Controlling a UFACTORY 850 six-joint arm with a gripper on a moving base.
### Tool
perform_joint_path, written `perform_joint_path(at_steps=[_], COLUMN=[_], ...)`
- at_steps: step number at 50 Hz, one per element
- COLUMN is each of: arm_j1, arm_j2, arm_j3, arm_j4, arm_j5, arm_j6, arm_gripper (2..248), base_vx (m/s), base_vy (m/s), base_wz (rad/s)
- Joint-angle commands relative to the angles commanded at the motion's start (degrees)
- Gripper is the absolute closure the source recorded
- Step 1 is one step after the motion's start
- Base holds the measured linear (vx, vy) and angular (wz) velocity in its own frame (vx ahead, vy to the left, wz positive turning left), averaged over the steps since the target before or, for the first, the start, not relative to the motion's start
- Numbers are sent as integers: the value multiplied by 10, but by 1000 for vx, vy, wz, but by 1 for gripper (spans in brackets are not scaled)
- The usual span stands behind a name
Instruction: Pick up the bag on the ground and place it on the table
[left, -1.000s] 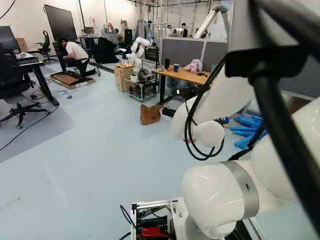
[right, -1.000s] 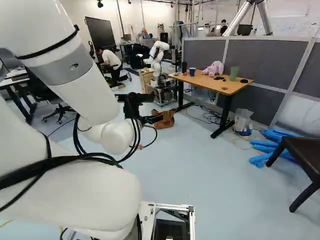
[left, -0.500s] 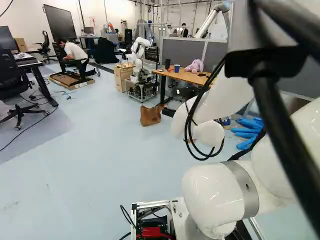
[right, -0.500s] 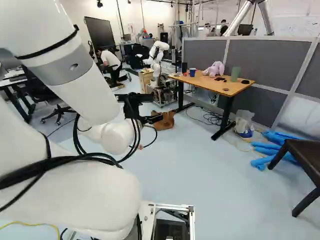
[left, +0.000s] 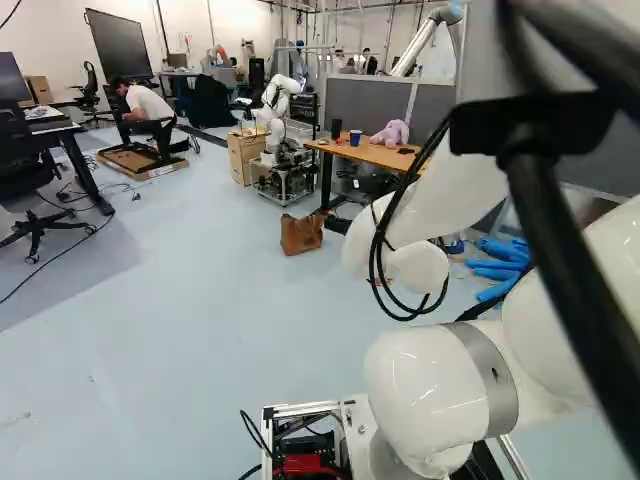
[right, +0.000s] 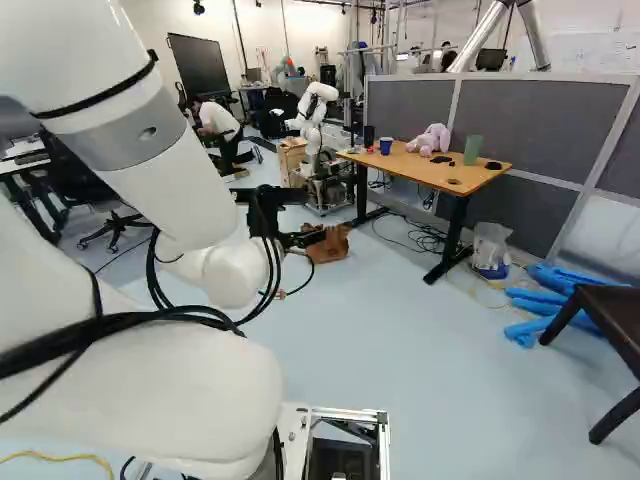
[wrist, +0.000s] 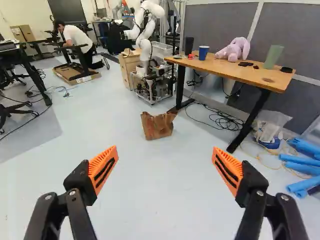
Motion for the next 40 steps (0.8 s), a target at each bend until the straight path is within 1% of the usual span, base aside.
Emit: perform_joint_path(at_steps=[40], arm_j1=[0], arm_j2=[0], arm_j3=[0], arm_j4=[0], arm_j5=[0], arm_j6=[0], arm_gripper=[3], base_vx=[89], base_vy=[3], base_wz=[1])
